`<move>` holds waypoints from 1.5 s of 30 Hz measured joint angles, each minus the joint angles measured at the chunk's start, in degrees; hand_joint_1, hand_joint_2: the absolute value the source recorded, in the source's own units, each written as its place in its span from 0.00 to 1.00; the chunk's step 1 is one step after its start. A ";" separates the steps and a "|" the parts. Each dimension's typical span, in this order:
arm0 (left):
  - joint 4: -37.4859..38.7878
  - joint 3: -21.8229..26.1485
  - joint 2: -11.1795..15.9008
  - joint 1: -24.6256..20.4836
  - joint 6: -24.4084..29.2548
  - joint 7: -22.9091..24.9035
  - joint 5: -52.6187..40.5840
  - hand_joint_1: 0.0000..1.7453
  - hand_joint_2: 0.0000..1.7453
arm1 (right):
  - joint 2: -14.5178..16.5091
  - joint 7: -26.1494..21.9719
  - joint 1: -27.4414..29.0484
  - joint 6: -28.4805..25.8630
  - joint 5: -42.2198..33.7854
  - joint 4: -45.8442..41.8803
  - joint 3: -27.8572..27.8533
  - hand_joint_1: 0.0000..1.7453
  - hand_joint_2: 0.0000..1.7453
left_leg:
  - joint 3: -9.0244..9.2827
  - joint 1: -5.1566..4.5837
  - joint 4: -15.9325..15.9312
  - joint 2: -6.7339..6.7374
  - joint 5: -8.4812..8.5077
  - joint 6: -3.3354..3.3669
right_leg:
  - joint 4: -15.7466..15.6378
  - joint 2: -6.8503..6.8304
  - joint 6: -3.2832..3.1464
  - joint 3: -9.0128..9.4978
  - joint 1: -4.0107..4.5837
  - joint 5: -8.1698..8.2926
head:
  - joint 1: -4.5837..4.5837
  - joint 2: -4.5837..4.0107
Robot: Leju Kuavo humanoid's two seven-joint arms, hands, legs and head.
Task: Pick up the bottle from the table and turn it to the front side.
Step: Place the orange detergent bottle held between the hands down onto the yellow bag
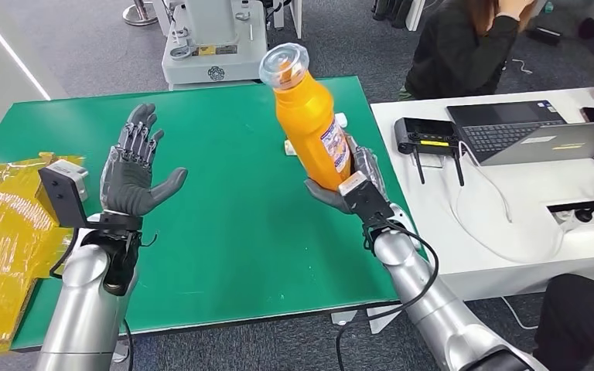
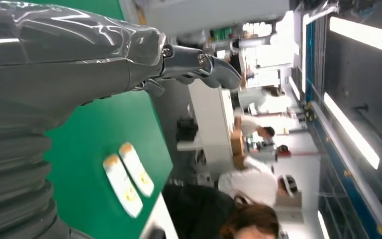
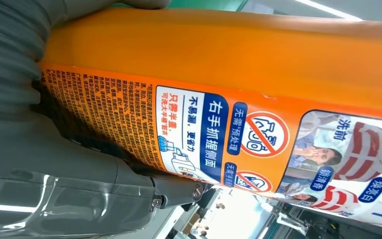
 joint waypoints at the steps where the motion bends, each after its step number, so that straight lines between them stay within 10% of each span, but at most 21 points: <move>1: 0.16 -0.06 0.01 -0.24 -1.32 0.96 1.77 0.00 1.00 | 0.03 -0.12 -0.59 -0.06 -0.13 0.72 0.12 1.00 1.00 | -0.01 0.00 0.00 0.00 0.00 0.00 | 0.00 0.00 0.00 -0.02 0.00 0.00 | 0.01 0.00; 8: 3.61 -1.55 0.88 -2.71 -12.19 6.93 15.65 0.00 1.00 | 0.45 -0.76 -5.04 -0.93 0.02 8.01 2.44 1.00 1.00 | -0.03 0.00 0.00 0.00 0.01 0.00 | 0.01 0.01 0.00 -0.03 0.00 0.01 | 0.00 0.00; 24: 10.09 -4.68 1.24 -5.58 -13.90 6.54 18.57 0.00 1.00 | 3.38 -1.27 -6.43 -0.86 -0.83 14.73 6.11 1.00 1.00 | -0.09 0.00 0.00 0.03 0.01 0.00 | 0.01 0.03 0.00 -0.09 0.00 0.01 | 0.00 0.00; 45: 19.18 -6.29 -4.42 -13.14 -0.25 -2.05 8.19 0.00 1.00 | 14.67 0.14 -10.94 0.32 -0.98 22.55 10.33 1.00 1.00 | -0.12 0.00 0.00 0.02 0.01 0.00 | 0.04 0.04 -0.01 -0.12 0.00 0.01 | 0.00 0.00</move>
